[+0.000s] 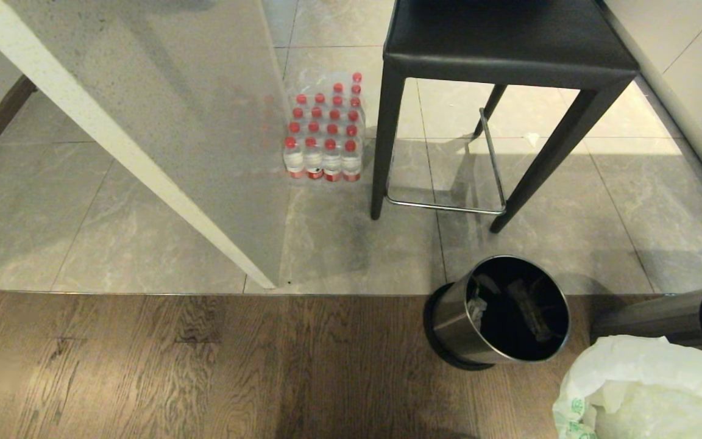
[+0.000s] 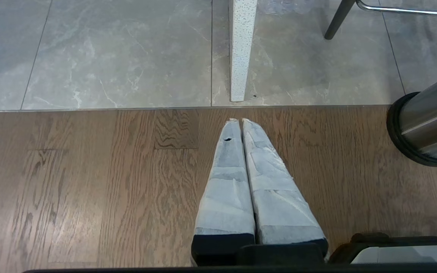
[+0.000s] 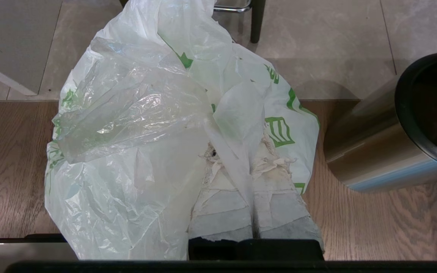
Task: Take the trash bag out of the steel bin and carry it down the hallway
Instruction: Put the trash bag at the door
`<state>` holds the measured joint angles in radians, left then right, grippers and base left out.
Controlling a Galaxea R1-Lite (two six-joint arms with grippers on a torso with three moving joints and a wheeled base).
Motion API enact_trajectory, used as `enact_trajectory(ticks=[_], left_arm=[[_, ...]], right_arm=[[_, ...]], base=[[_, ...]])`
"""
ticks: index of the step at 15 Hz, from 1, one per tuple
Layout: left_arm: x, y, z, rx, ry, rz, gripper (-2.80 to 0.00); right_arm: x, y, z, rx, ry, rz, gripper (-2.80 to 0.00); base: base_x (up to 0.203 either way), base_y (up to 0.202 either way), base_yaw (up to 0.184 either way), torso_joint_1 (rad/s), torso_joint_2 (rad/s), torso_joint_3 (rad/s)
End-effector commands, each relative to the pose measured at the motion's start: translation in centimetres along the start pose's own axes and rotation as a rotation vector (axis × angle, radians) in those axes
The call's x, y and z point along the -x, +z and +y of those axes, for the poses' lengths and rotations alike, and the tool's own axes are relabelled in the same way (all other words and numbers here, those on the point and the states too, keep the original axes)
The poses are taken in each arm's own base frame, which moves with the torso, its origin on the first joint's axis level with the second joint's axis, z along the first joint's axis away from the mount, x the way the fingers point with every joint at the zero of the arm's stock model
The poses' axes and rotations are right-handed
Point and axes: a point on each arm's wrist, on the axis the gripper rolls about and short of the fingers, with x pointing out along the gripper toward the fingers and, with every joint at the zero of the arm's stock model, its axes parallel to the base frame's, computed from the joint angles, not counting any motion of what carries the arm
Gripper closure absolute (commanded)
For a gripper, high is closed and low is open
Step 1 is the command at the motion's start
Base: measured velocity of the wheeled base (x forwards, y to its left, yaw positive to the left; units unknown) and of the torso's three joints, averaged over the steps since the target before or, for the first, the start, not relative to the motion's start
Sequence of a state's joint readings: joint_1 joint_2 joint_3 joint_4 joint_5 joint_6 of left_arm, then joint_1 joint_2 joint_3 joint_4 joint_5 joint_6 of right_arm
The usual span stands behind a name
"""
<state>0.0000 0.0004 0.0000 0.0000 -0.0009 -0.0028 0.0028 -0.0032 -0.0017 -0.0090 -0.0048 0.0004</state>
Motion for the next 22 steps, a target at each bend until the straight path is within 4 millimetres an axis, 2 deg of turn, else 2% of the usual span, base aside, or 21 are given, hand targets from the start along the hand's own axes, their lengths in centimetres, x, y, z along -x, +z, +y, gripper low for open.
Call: enact_trajectory(ticks=[1,22], left_arm=[[0.00,0.00,0.00,0.000,-0.001,0.000,0.00],[0.00,-0.02,0.00,0.003,-0.001,0.001,0.00]], right_arm=[[-0.03,0.00,0.00,0.000,0.001,0.003,0.00],[-0.03,0.00,0.00,0.000,0.001,0.003,0.00]], base=[[0.000,0.000,0.000,0.000,0.00,0.000],[0.000,0.000,0.000,0.003,0.00,0.187]])
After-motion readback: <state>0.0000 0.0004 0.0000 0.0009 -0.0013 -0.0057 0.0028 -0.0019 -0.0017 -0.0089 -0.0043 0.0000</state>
